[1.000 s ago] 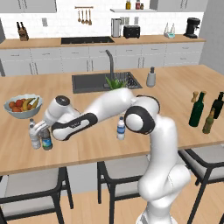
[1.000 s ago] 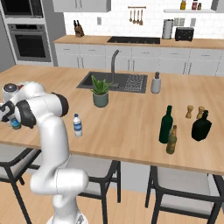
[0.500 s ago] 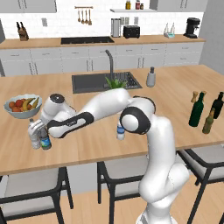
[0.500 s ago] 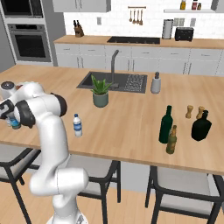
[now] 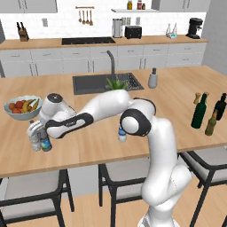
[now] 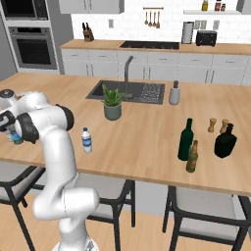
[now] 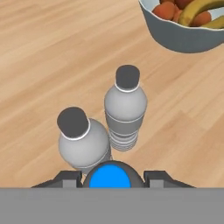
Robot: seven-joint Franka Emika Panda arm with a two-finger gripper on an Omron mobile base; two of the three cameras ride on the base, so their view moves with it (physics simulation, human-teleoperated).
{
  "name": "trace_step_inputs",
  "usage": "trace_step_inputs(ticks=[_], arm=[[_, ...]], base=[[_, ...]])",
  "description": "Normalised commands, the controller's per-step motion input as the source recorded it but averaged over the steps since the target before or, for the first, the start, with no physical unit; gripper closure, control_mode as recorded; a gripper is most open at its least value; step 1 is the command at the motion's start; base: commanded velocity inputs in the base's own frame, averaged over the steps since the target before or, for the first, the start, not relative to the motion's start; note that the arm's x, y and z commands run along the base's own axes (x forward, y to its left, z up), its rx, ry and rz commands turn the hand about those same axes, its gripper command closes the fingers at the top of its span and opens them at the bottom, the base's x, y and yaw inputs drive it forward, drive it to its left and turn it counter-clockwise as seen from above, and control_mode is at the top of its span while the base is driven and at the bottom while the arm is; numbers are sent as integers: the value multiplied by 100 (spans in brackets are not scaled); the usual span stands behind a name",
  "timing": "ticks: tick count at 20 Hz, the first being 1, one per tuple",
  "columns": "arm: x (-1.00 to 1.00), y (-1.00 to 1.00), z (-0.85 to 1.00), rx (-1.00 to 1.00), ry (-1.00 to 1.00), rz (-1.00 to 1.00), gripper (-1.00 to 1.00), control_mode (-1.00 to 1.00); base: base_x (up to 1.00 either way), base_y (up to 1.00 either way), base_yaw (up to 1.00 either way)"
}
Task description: Move the plastic bottles in the middle to the plastics group, and the glass bottles in the middle to the glass group.
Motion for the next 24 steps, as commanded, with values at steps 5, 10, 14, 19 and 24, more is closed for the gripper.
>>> trace_step_inputs(ticks=[5,10,14,19,24], arm=[[-1,-27,-5,1,-11,0,100,-100],[0,-18,-15,4,-2,0,100,-100],[0,-4,0,10,0,0,100,-100],[0,0,0,2,0,0,100,-100],[0,0,0,0,0,0,100,-100]], base=[[0,0,0],[0,0,0],[0,0,0],[0,0,0],[0,0,0]])
